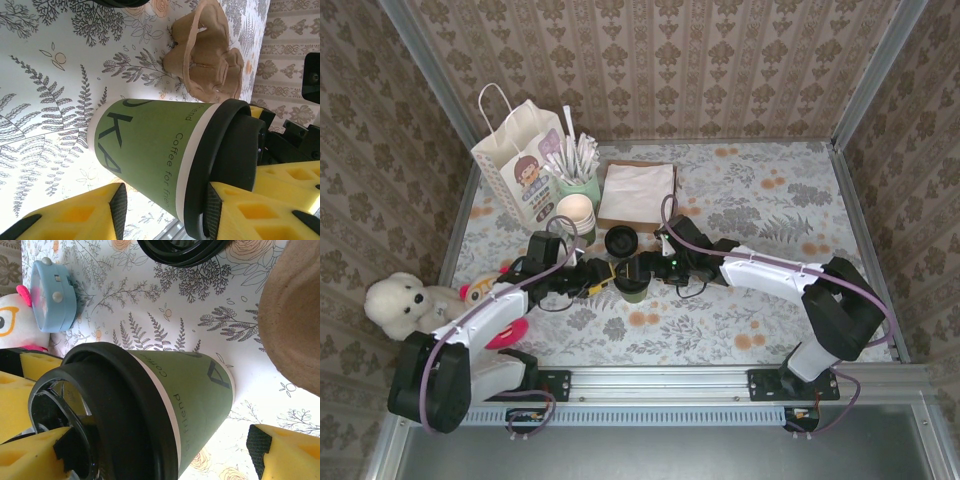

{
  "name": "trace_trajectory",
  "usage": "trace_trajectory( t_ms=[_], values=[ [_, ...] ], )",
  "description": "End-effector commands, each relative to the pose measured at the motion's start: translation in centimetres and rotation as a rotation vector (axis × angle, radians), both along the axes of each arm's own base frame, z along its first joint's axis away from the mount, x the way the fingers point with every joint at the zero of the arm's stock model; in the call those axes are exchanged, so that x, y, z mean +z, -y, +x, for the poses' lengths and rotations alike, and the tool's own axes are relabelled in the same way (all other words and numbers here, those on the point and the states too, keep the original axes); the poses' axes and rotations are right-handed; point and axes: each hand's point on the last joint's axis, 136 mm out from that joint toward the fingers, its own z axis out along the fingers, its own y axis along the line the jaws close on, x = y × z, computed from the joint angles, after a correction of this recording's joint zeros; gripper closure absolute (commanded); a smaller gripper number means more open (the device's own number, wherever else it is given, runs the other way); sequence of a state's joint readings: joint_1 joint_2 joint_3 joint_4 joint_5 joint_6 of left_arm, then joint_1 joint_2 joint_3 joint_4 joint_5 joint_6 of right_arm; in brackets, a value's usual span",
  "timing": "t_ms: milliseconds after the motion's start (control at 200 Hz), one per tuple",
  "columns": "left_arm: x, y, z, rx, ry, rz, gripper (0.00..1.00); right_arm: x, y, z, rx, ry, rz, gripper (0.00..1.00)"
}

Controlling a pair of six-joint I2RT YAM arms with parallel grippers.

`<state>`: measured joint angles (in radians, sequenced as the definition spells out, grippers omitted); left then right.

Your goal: Pack the takeout coffee

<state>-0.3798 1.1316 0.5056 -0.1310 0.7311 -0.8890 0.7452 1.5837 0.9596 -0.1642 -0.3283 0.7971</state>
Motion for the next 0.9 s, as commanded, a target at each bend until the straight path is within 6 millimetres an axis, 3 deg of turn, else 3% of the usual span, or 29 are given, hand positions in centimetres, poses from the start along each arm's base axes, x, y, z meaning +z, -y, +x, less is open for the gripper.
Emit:
trace_trajectory(
  t_ms=[0,180,350,600,745,895],
  values=[
    [-2.4,-1.0,-1.6,-0.031,-0.072,0.101,0.57,-3.9,1.8,-1.6,-0.018,-0.108,-0.131,0.1],
    [-4.8,-1.6,-2.7,-0.035,-0.139,0.15,0.64,-4.4,2.1,-1.8,-0.015,-0.12,-0.152,0.1],
    [-4.1,-1.1,-1.9,-0.051,-0.103,0.151,0.68,-4.8,2.1,-1.9,-0.006,-0.13,-0.162,0.1],
    [-4.1,-0.6,-1.8,-0.084,-0.113,0.166,0.89,-5.5,2.3,-2.3,-0.001,-0.147,-0.17,0.1],
    [-4.1,-0.8,-1.7,-0.081,-0.111,0.185,0.9,-4.5,1.8,-2.1,0.012,-0.131,-0.141,0.1],
    [-2.9,-0.8,-1.3,-0.079,-0.092,0.195,0.89,-1.2,-0.1,-1.0,0.042,-0.05,-0.034,0.09]
  ],
)
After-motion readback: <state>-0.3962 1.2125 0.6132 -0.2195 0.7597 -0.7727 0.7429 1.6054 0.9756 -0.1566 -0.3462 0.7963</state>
